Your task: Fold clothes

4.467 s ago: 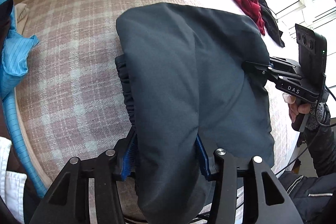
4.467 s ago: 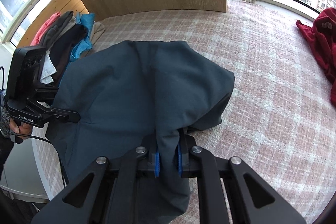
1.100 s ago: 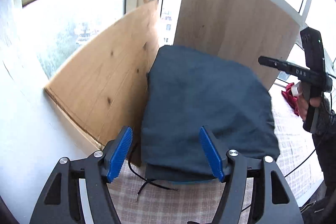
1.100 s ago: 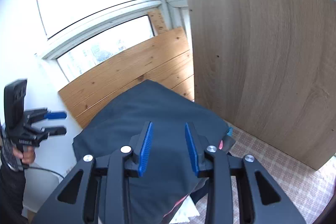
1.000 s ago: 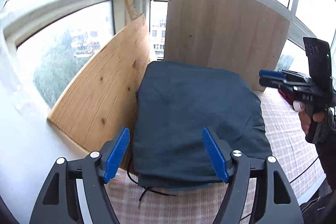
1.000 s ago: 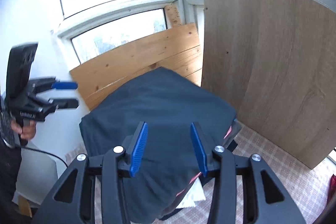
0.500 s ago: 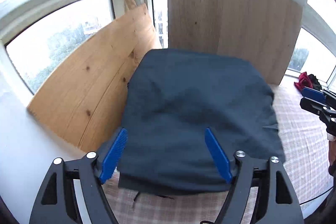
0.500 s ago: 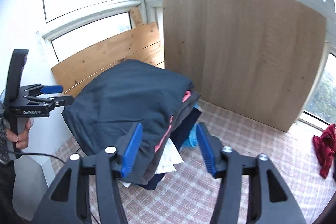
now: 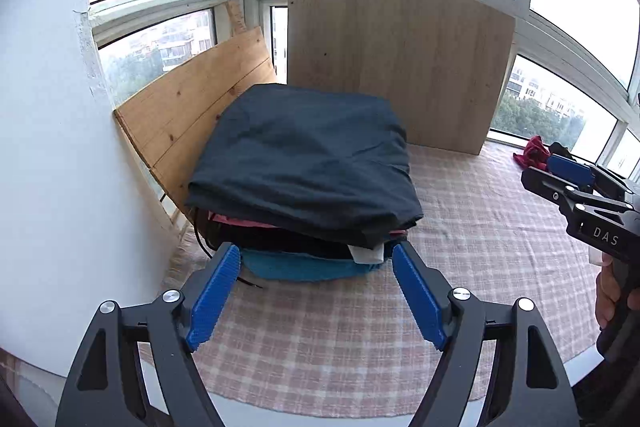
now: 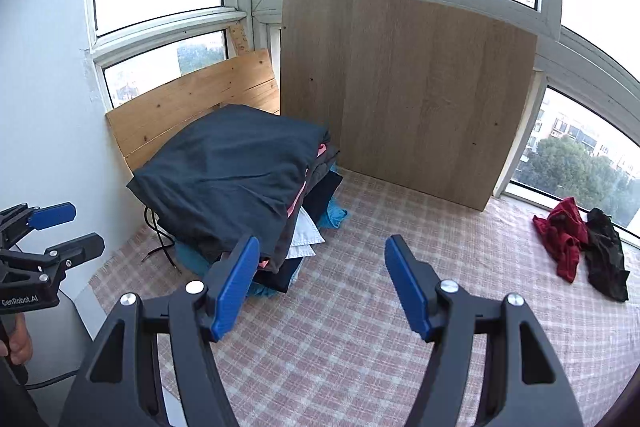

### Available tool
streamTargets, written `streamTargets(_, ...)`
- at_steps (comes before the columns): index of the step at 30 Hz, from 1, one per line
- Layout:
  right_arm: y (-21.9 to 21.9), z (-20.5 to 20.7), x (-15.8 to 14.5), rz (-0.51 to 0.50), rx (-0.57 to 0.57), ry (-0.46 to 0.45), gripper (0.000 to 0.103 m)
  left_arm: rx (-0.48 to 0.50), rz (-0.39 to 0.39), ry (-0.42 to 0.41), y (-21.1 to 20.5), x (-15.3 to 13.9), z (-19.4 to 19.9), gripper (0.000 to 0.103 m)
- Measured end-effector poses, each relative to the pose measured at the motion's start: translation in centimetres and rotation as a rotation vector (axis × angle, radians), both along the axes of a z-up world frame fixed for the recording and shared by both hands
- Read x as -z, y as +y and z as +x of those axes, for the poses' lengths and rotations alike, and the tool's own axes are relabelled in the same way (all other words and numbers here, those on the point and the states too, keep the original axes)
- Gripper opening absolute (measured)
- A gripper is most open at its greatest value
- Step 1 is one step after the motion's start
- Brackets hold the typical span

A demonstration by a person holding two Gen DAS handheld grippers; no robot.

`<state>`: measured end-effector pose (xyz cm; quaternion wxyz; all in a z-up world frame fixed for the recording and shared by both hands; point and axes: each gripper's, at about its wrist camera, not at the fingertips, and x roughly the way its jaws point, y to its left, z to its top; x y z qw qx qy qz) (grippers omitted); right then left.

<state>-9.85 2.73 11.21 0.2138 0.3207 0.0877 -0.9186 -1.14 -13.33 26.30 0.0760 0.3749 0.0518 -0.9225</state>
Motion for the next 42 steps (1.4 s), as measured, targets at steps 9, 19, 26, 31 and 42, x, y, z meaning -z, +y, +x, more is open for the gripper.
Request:
streamTargets(9,1.2,3.6,0.9,0.04,-0.031,0.0,0.065,-0.011,0.029,-0.003,2.7,0.5,3.2,0.077)
streamTargets(19,2.5,4.8,1.6,0.063,-0.018,-0.012,0.065,-0.023,0.067,-0.028,2.8,0.2,4.4,0.077)
streamTargets(26,3.0,5.1,1.6,0.065,0.0,-0.003,0.065,-0.053,0.063,-0.04,2.7,-0.1,4.2,0.077)
streamTargets(31,3.1,5.3,1.5,0.062,0.007,0.007,0.065,-0.042,0.053,-0.039,3.2,-0.2,4.3,0.077)
streamTargets(42,3.0,5.6,1.6,0.071,0.005,0.01,0.065,-0.017,0.031,-0.023,3.9,-0.6,4.6,0.077)
